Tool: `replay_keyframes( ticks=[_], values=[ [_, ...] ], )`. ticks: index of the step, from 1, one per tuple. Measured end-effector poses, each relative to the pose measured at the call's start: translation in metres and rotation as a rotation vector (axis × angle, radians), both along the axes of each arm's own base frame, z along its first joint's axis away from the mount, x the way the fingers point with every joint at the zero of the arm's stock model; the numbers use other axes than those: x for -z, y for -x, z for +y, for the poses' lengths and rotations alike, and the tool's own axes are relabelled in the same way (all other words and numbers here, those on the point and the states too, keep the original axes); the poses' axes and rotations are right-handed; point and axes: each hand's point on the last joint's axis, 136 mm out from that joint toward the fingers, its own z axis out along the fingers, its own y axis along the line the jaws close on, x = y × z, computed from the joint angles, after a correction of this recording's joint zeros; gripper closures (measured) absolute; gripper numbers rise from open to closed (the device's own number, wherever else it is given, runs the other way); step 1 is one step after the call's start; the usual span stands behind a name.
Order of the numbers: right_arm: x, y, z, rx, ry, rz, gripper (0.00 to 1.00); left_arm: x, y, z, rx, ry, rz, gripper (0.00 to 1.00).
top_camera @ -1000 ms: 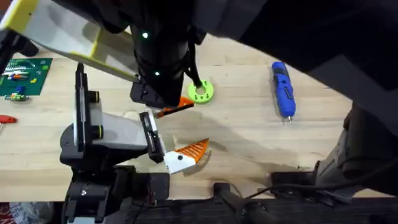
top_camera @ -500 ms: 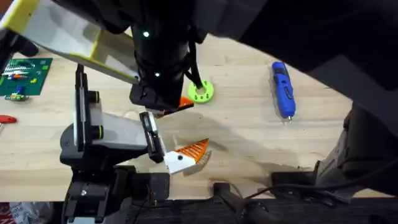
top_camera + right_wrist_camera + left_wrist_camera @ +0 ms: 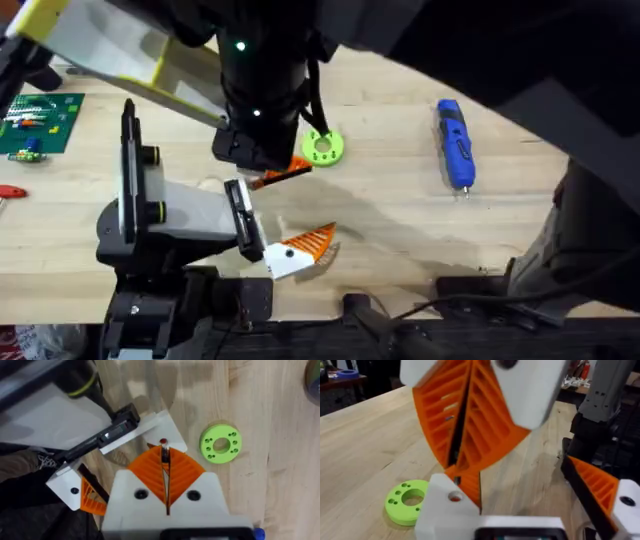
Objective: Pick up the gripper from the table and insert it into the empty holder that is missing its gripper. Then pick up a screw, insert it into the mounting hole, and use the screwdriver to tighten it. Finally, clean up the table by picking up the vegetable and placing it into the bucket.
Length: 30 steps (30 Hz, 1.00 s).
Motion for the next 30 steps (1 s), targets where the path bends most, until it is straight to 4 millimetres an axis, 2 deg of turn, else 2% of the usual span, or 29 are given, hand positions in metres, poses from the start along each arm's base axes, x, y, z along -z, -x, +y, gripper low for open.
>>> replay_keyframes(
  ticks=[19, 22, 30],
  values=[
    [0.002, 0.006, 0.005, -0.011, -0.018, 0.044, 0.994, 0.000, 0.000, 0.000, 0.000, 0.000, 0.000, 0.014],
    [0.010, 0.004, 0.008, -0.024, -0.005, 0.050, 0.994, 0.000, 0.000, 0.000, 0.000, 0.001, 0.002, 0.014],
    [0.010, -0.002, 0.005, -0.015, -0.007, 0.054, 0.994, 0.000, 0.000, 0.000, 0.000, 0.001, 0.003, 0.014]
  ],
)
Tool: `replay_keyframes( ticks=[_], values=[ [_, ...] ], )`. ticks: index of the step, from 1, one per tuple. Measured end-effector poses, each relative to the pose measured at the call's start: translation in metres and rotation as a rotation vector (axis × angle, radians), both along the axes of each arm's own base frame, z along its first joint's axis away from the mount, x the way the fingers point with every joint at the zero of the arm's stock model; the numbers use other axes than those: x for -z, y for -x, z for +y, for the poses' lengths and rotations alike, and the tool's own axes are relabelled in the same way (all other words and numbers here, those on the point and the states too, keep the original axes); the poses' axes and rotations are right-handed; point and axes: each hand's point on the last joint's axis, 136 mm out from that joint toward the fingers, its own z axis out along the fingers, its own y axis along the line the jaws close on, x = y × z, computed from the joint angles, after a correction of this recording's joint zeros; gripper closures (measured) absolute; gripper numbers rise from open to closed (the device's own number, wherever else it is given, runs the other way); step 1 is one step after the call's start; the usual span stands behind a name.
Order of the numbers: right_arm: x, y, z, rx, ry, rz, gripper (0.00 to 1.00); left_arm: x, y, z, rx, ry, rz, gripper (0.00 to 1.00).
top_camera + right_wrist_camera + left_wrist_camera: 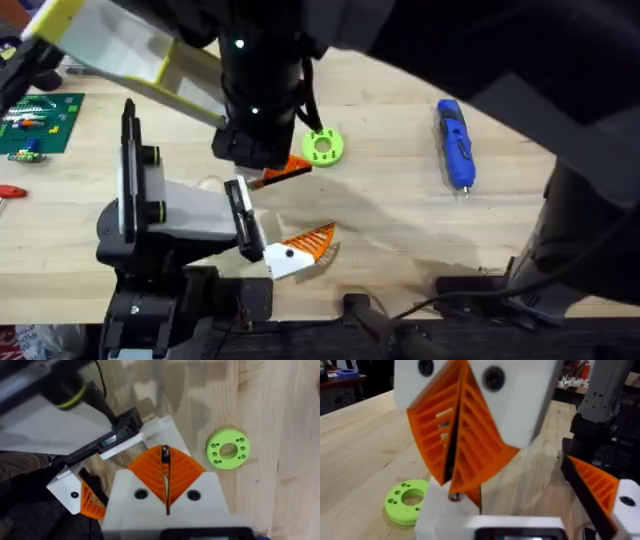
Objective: Pick up the gripper from the table and insert it into the empty holder that is missing its gripper. Then pick up a screw, insert it into the mounting hole, and use the screwdriver to tighten it. Finally, clean up the table by picking up the vegetable and placing it into the bucket.
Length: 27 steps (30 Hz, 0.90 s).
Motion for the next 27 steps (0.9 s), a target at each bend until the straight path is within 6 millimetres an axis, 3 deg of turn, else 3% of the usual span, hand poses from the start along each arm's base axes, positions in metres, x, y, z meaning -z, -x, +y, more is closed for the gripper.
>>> replay_keyframes(
  ticks=[27],
  values=[
    [-0.0006, -0.0017, 0.0012, 0.004, -0.012, 0.006, 0.994, 0.0000, 0.0000, 0.0000, 0.000, 0.000, 0.000, 0.013]
  ],
)
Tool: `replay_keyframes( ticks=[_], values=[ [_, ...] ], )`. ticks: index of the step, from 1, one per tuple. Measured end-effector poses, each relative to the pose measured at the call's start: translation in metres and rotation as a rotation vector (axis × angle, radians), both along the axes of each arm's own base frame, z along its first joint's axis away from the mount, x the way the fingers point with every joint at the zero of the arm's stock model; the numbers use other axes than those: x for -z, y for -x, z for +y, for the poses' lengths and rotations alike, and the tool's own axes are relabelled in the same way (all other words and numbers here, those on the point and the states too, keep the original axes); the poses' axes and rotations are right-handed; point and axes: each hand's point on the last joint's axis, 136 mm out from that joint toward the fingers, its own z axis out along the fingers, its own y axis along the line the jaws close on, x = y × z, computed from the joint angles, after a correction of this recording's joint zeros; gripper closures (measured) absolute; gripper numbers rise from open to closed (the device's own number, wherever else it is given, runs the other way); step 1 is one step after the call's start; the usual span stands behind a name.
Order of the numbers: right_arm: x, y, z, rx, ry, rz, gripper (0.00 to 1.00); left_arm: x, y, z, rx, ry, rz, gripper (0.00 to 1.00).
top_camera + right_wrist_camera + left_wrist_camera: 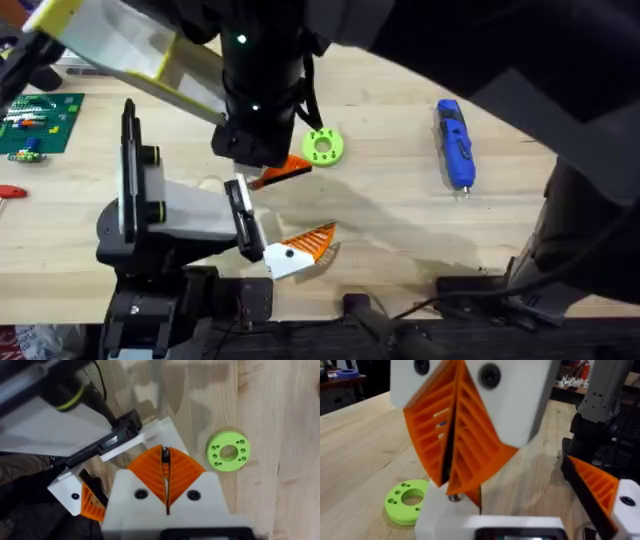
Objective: Pick up the gripper from the table and insert it into the empty holder that is missing its gripper. Then pick up a screw, insert it into the mounting hole, and use the screwdriver to tighten it. Finally, clean up the table by picking up the vegetable and placing it into the bucket.
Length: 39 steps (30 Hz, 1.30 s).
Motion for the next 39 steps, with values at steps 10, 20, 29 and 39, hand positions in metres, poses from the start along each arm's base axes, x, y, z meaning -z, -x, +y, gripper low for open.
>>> replay_keyframes(
  ticks=[10, 20, 29, 39],
  values=[
    [0.0002, 0.0015, -0.0005, -0.016, 0.001, 0.004, 0.994, 0.0000, 0.0000, 0.0000, 0.000, 0.000, 0.000, 0.014],
    [0.0003, 0.0018, -0.0010, -0.024, 0.004, 0.003, 0.994, 0.0001, 0.0000, 0.0000, 0.000, 0.000, 0.000, 0.014],
    [0.0006, 0.0024, -0.0021, -0.030, 0.008, 0.004, 0.994, 0.0001, 0.0000, 0.0000, 0.000, 0.000, 0.000, 0.014],
    [0.0009, 0.0031, -0.0032, -0.042, 0.013, 0.003, 0.994, 0.0001, 0.0000, 0.0000, 0.000, 0.000, 0.000, 0.014]
  ],
)
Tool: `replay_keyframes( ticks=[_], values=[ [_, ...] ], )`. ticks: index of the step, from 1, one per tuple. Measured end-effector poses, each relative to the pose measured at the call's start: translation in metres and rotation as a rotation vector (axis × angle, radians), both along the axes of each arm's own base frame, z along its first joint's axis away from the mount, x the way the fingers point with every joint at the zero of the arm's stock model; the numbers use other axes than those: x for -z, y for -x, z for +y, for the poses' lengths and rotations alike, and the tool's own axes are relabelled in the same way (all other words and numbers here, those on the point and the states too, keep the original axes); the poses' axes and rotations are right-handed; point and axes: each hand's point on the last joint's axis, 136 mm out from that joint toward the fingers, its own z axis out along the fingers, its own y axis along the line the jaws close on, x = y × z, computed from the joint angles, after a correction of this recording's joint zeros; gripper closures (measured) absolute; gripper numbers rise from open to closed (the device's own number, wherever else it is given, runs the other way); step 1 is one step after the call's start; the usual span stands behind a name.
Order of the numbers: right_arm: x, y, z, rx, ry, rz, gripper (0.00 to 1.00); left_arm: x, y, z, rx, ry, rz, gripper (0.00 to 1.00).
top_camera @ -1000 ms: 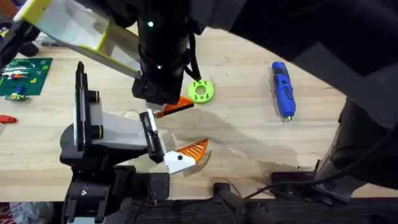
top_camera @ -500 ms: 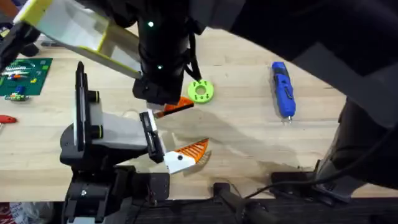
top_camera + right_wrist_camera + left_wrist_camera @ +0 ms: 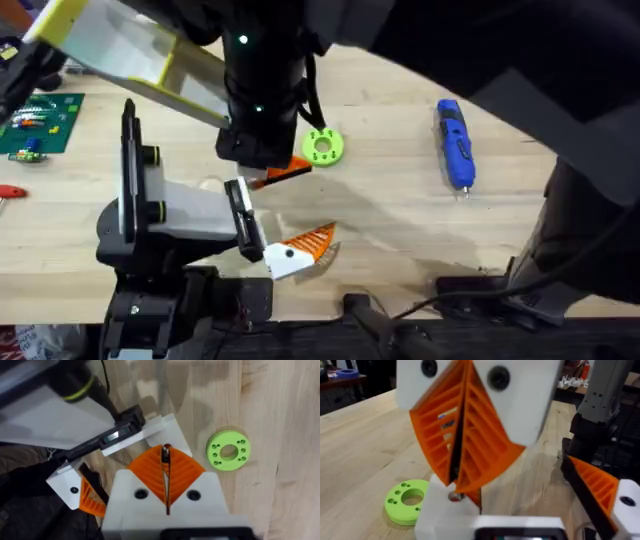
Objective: Pick up the gripper from the table and insert it into the empty holder that is missing its gripper. Then pick up a screw, insert it into the mounting hole, and use the screwdriver to tighten it. Finally, clean up the table by picking up the vegetable and placing it into the bucket.
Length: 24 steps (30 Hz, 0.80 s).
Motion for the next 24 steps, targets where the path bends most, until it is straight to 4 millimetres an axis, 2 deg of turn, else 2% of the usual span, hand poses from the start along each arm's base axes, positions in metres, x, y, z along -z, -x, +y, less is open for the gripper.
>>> replay_keyframes(
  ticks=[24],
  values=[
    [-0.0001, -0.0004, 0.0006, -0.012, -0.002, -0.005, 0.994, 0.0000, 0.0000, 0.0000, 0.000, 0.000, 0.000, 0.014]
  ],
)
